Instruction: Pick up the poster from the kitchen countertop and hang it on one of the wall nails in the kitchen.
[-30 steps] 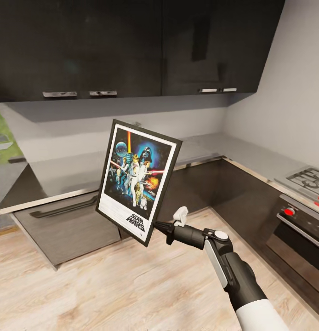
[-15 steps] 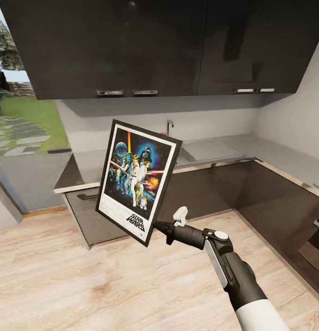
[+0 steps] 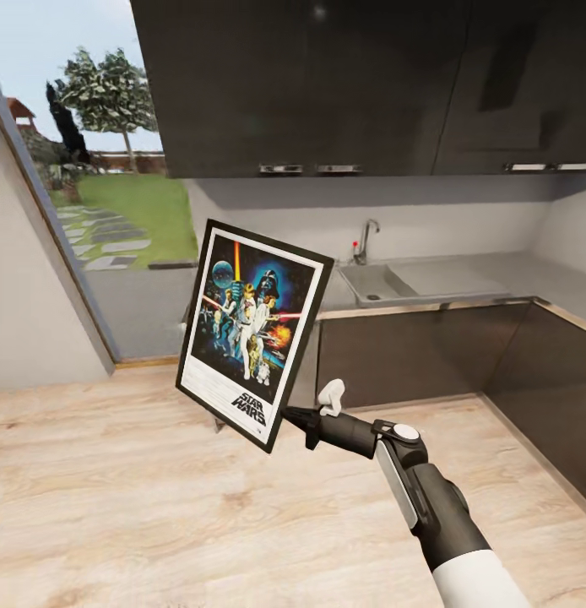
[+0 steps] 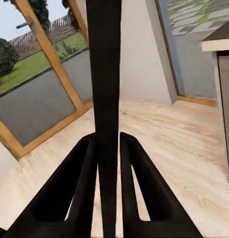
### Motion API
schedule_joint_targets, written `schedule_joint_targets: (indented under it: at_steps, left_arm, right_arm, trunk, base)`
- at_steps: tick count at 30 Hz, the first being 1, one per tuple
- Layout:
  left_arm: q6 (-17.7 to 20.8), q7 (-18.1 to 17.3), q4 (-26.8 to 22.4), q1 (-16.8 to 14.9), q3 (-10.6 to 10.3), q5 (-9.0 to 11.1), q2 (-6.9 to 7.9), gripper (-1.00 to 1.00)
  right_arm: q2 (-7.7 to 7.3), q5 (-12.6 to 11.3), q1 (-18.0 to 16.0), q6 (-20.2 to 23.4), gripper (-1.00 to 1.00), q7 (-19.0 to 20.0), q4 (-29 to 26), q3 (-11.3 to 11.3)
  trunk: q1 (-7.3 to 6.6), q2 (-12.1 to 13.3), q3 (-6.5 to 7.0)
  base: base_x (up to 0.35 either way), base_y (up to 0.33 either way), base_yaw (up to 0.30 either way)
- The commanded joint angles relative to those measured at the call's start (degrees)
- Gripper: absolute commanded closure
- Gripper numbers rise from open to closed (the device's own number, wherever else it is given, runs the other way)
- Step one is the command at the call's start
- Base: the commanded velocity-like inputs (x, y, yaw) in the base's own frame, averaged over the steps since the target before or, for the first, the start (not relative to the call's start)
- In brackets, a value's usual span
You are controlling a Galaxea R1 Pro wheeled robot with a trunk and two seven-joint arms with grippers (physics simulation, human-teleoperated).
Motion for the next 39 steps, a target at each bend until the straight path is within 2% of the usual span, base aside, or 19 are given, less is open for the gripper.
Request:
schedule_joint_targets:
  at_steps: [1,27,36,39]
  left_arm:
    - [0.5,-0.3,-0.1,0.0,0.2,-0.2,-0.04,-1.00]
    - [0.5,-0.3,-0.1,0.0,0.2,-0.2,0.05,-1.00]
    - [0.5,-0.3,-0.1,0.0,0.2,-0.2,0.05,-1.00]
    - [0.5,-0.3,-0.1,0.0,0.2,-0.2,0.05,-1.00]
  right_arm:
    - [0.03,-0.6,-0.1,0.6,1.00,0.0,0.0,0.0]
    - [0.05,-0.5,-0.1,0.6,1.00,0.0,0.0,0.1]
    - [0.11,-0.5,0.0,0.6,1.00,0.0,0.0,0.1]
    - [0.07,-0.8,-0.1,0.6,1.00,0.0,0.1,0.1]
  trunk:
    - [0.02,-0.1,-0.11]
    - [0.02,-0.1,-0.11]
    - [0.02,-0.1,-0.11]
    - [0.02,-0.1,-0.11]
  base:
    - [-0.209,0.256,0.294]
    - [-0.203,0.257,0.294]
    - [-0.112,0.281,0.294]
    - [0.054,0.293,0.055]
